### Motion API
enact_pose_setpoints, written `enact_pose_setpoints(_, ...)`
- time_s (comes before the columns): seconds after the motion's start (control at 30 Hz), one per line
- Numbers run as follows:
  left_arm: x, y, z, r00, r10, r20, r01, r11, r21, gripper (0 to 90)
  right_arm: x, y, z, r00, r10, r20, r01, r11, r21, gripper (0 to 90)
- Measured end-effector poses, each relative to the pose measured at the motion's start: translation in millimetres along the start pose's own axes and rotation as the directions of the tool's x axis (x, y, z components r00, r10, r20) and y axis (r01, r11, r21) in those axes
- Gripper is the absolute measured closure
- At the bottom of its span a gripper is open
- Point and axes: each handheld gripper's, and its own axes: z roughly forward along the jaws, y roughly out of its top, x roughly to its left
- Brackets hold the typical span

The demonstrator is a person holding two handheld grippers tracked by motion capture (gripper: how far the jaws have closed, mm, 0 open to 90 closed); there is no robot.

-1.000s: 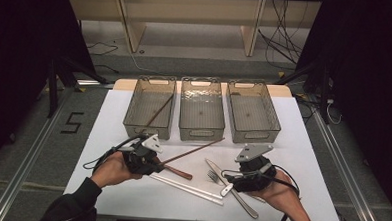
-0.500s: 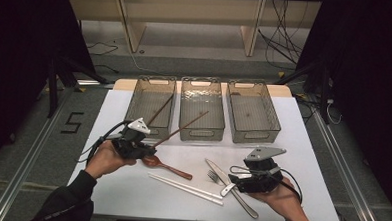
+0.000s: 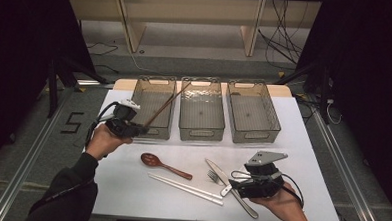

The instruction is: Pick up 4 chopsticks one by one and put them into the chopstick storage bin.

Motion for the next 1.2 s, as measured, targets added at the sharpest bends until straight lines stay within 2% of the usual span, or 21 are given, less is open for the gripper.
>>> enact_pose_setpoints(0.17, 12.7, 12.5, 3.2, 0.9989, -0.031, -0.036, 0.031, 0.9995, -0.001, 82.7, 0.8, -1.0, 0.7, 1.0000, -0.001, -0.009, 0.001, 1.000, 0.006, 28.1)
enact_pose_setpoints(0.43, 26.7, 25.8, 16.0, 0.9953, -0.077, -0.059, 0.078, 0.9969, 0.011, 82.7, 0.2, -2.1, 0.4, 0.9999, 0.000, -0.010, 0.000, 1.000, 0.005, 28.1)
enact_pose_setpoints(0.53, 32.4, 31.4, 20.4, 0.9927, -0.091, -0.079, 0.093, 0.9955, 0.017, 82.7, 0.3, -2.3, 0.4, 0.9999, 0.002, -0.011, -0.002, 1.000, 0.006, 28.1)
enact_pose_setpoints(0.57, 36.7, 34.6, 22.7, 0.9900, -0.096, -0.103, 0.099, 0.9950, 0.018, 82.7, 0.2, -2.5, 0.6, 0.9999, 0.001, -0.013, -0.001, 1.000, 0.007, 28.1)
enact_pose_setpoints(0.73, 47.9, 39.6, 30.0, 0.9817, -0.133, -0.136, 0.136, 0.9906, 0.014, 82.6, 0.0, -2.6, 1.1, 0.9999, -0.002, -0.015, 0.002, 1.000, 0.008, 28.1)
enact_pose_setpoints(0.87, 53.2, 38.8, 39.1, 0.9754, -0.145, -0.166, 0.153, 0.9878, 0.032, 82.5, -0.1, -2.7, 0.8, 0.9998, -0.001, -0.019, 0.001, 1.000, 0.006, 28.1)
enact_pose_setpoints(1.07, 62.9, 36.6, 45.7, 0.9672, -0.175, -0.184, 0.186, 0.9816, 0.043, 82.4, -0.5, -2.9, 1.0, 0.9998, 0.002, -0.021, -0.002, 1.000, 0.007, 28.1)
enact_pose_setpoints(1.2, 67.1, 34.7, 48.6, 0.9649, -0.183, -0.189, 0.197, 0.9786, 0.060, 82.3, -0.5, -2.7, 1.2, 0.9998, 0.000, -0.020, 0.000, 1.000, 0.005, 28.1)
